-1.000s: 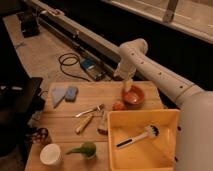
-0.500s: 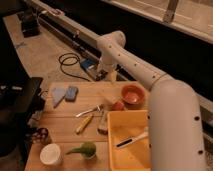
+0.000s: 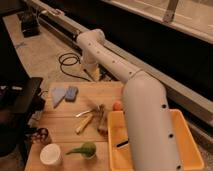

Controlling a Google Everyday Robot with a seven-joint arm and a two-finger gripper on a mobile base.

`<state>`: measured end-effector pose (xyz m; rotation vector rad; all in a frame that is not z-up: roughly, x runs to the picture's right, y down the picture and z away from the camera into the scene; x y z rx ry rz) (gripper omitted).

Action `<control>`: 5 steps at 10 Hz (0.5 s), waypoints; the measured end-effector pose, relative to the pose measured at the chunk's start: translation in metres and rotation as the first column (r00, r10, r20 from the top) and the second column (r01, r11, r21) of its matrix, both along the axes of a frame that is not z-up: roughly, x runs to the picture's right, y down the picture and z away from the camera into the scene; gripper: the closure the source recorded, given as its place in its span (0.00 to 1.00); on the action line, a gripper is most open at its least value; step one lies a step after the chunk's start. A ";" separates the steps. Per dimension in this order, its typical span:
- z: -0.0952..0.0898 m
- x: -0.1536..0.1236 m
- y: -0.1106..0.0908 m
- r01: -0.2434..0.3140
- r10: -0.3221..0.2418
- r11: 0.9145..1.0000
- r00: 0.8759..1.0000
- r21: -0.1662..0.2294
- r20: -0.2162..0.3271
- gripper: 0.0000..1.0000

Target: Wipe red bowl with sponge

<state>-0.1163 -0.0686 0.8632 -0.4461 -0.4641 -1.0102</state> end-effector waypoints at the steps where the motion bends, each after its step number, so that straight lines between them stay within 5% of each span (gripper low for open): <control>1: 0.001 -0.016 0.008 0.042 -0.042 0.999 0.999 -0.002 0.034 0.26; 5: 0.002 -0.025 0.013 0.070 -0.070 0.998 0.996 0.002 0.058 0.26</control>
